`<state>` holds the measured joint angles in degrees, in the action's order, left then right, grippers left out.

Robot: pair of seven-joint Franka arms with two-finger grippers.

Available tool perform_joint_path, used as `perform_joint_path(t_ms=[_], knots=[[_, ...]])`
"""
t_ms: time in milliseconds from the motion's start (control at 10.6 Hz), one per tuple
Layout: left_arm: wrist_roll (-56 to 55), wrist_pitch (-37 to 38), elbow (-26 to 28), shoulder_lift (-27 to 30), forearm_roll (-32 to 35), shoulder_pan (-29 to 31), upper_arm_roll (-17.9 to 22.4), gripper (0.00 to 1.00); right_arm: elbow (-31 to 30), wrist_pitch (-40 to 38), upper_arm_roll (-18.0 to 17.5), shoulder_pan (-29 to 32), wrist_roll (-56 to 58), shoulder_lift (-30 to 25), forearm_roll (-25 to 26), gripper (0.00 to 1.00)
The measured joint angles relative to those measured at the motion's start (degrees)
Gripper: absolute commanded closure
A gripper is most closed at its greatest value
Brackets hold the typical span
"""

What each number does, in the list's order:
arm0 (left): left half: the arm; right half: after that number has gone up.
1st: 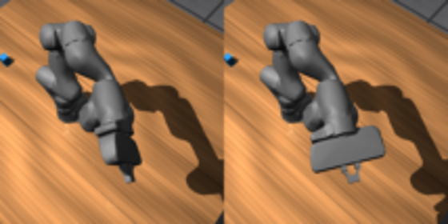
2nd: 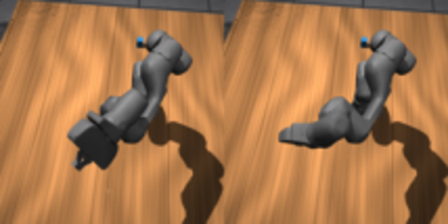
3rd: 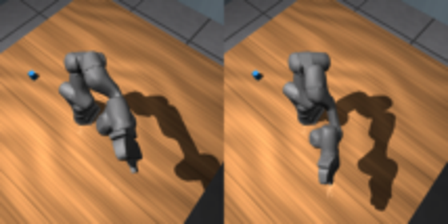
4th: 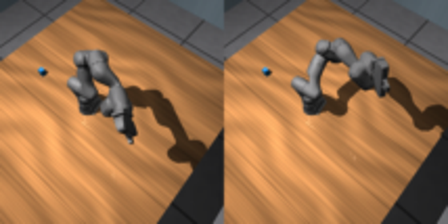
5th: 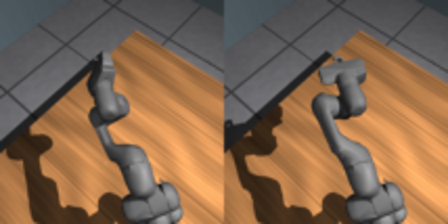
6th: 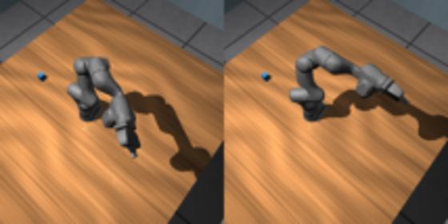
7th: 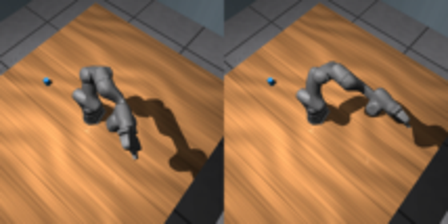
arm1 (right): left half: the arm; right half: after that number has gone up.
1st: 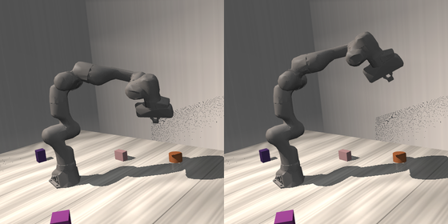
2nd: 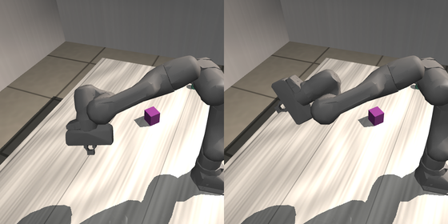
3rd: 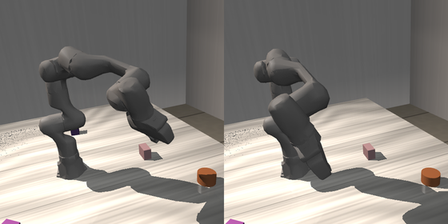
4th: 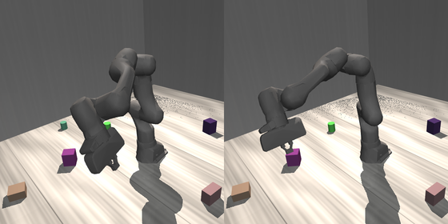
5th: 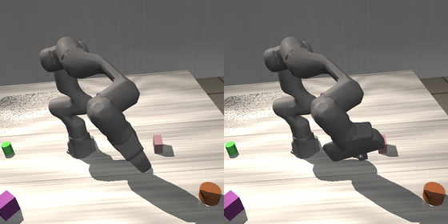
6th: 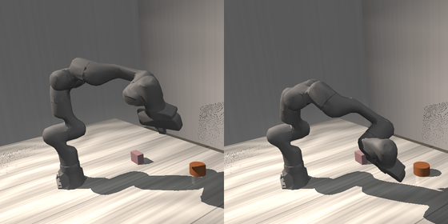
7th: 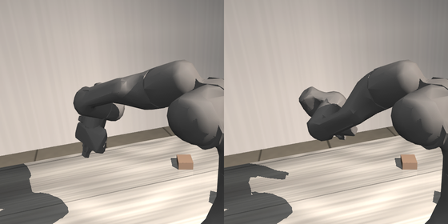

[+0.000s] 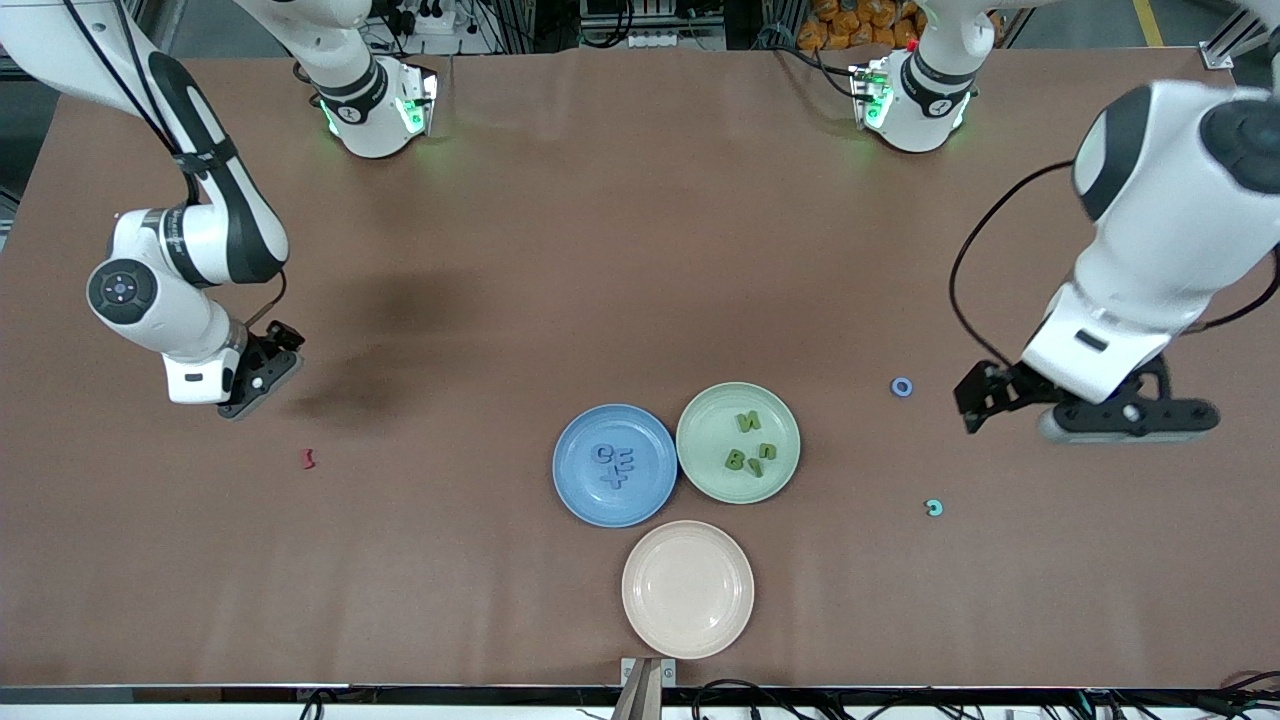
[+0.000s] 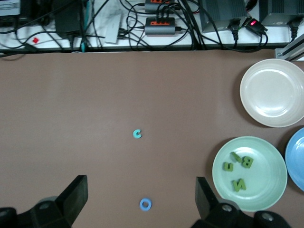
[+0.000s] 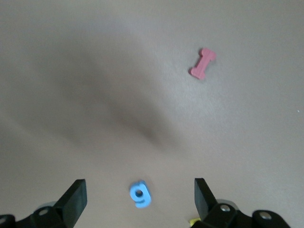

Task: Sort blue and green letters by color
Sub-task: 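Retract the left gripper to rest while the right gripper reaches blue g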

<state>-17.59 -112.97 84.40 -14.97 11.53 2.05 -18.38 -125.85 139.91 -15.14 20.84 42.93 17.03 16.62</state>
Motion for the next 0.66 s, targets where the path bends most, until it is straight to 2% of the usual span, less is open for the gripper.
perform_joint_path(t_ms=[282,470,658], knots=[[0.0,8.9,0.0,6.1,-2.0,0.4,0.1,0.0,-2.8,5.0,0.1,4.0,8.6,-0.1,0.0,0.0],[2.4,11.2,0.1,8.5,-2.9,1.6,0.0,0.0,-4.1,6.1,0.0,5.4,11.3,-0.1,0.0,0.0],[7.9,12.1,0.2,9.6,-3.5,3.1,0.3,0.0,-7.4,11.4,0.0,5.7,11.8,0.1,0.0,0.0]])
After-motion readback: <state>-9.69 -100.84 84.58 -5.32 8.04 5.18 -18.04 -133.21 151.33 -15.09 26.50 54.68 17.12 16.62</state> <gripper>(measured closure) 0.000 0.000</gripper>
